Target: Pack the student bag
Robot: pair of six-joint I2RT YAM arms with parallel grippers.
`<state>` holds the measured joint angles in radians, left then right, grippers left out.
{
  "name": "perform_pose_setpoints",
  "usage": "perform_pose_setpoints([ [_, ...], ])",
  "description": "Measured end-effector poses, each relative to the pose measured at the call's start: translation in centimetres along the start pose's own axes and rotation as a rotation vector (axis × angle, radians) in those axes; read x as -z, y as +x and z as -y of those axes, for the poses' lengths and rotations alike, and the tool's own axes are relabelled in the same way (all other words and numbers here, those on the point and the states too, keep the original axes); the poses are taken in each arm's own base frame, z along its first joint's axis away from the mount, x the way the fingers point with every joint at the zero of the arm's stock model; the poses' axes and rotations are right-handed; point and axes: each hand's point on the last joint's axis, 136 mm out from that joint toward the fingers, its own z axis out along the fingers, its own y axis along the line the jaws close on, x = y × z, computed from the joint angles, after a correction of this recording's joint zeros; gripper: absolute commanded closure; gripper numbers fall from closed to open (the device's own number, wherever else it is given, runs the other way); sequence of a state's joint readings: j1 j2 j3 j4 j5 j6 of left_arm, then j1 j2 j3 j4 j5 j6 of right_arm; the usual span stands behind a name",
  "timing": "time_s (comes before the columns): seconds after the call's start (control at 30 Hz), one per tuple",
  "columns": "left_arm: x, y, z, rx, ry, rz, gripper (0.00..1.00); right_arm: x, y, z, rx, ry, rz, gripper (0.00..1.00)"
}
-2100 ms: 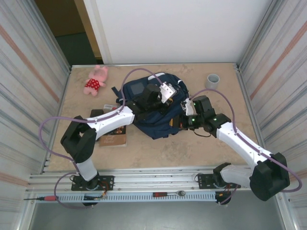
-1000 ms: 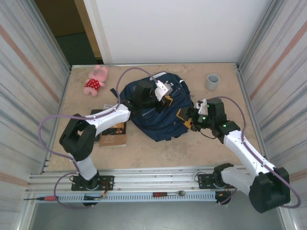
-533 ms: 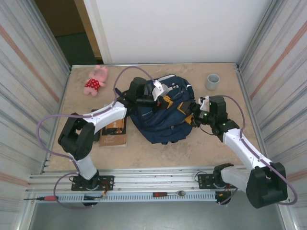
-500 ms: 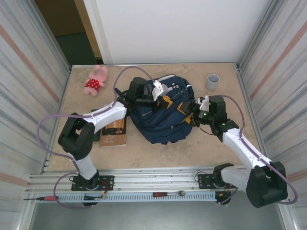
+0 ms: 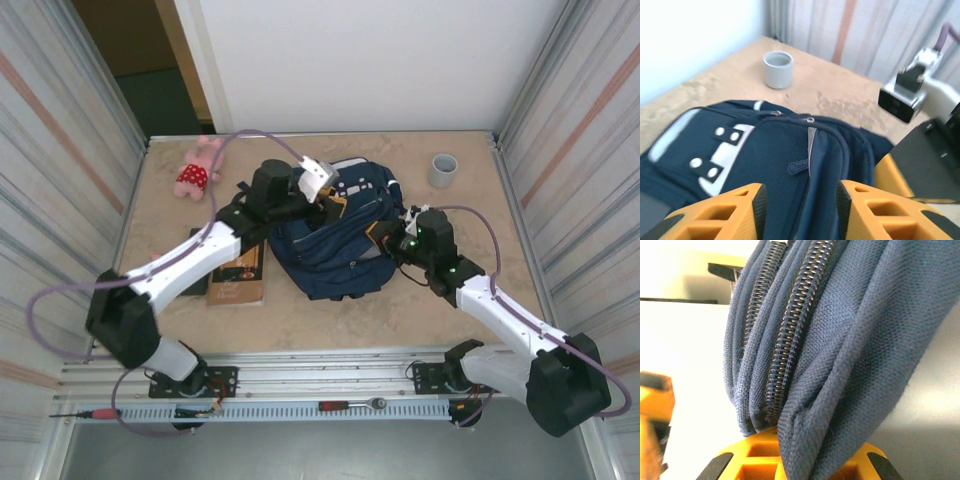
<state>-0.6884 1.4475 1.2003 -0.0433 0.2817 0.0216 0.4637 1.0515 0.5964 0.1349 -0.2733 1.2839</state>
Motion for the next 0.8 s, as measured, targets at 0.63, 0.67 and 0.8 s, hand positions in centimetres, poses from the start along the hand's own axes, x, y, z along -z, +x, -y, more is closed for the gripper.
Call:
perform_pose_setpoints([
  [0.63, 6.2, 9.9, 7.7, 0.545, -0.153, -0.365, 0.54, -1.1, 1.3, -3.4, 0.043, -0.020, 0.077, 1.00],
  [0.67, 6.1, 10.3, 7.9, 0.550, -0.154, -0.380, 0.54, -1.2, 1.4, -3.5, 0.045, -0.021, 0.076, 1.00],
  [0.8, 5.6, 12.1, 8.6, 0.570, -0.170, -0.447, 0.55, -1.6, 1.8, -4.1, 0.052, -0.028, 0.065, 1.00],
])
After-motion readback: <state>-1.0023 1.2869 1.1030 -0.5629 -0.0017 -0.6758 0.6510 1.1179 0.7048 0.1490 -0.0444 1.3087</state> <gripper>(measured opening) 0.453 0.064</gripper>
